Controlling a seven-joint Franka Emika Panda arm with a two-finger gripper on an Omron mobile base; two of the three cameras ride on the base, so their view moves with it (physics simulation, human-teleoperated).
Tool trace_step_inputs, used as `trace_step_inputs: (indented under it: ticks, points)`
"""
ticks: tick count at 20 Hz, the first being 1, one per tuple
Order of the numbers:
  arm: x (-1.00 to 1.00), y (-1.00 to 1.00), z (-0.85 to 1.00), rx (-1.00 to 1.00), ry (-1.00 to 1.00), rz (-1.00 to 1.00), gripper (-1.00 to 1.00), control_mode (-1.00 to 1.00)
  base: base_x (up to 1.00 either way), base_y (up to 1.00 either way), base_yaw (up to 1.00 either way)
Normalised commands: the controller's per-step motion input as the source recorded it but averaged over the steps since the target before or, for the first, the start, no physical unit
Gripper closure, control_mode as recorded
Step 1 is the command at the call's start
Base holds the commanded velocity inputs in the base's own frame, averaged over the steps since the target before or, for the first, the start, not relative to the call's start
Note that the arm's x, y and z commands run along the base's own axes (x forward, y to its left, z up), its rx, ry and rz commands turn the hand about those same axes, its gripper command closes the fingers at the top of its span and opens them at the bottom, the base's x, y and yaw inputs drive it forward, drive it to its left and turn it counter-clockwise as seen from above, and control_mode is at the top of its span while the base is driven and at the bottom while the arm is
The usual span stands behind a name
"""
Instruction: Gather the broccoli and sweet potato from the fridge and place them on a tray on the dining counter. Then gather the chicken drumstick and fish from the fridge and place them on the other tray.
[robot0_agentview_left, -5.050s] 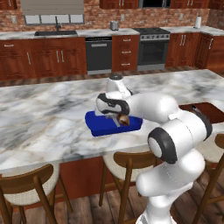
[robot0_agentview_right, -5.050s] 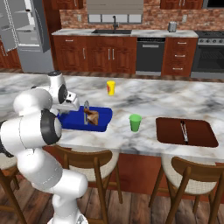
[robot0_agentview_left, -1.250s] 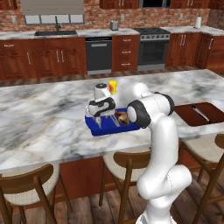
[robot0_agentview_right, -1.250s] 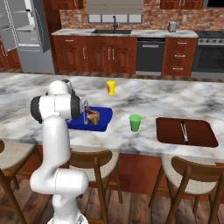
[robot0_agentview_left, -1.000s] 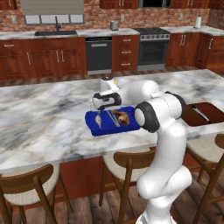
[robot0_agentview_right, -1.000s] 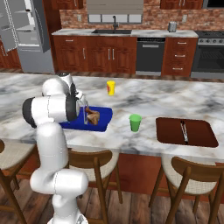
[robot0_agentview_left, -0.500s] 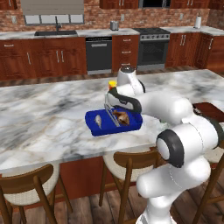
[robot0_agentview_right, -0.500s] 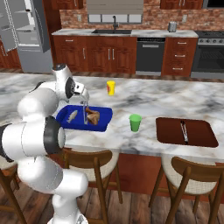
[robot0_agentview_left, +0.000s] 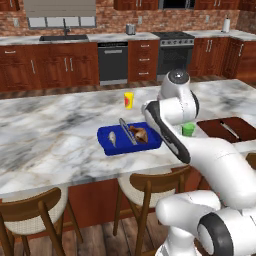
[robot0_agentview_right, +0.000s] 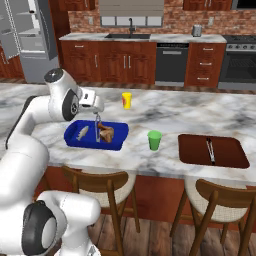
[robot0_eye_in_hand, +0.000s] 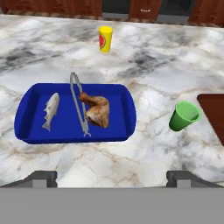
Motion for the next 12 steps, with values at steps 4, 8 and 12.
trace_step_inputs:
  ticks: [4,8,12]
  points:
    - [-0.85,-0.02,0.62,0.0,-0.09,0.0,-1.0,-1.0,0.0,0.0,0.0]
    - [-0.68,0.0,0.2,0.02,-0.1,0.0,-1.0,-1.0,0.0,0.0,0.0]
    - [-0.55,0.0,0.1,0.05,-0.2,0.0,-1.0,-1.0,0.0,0.0,0.0]
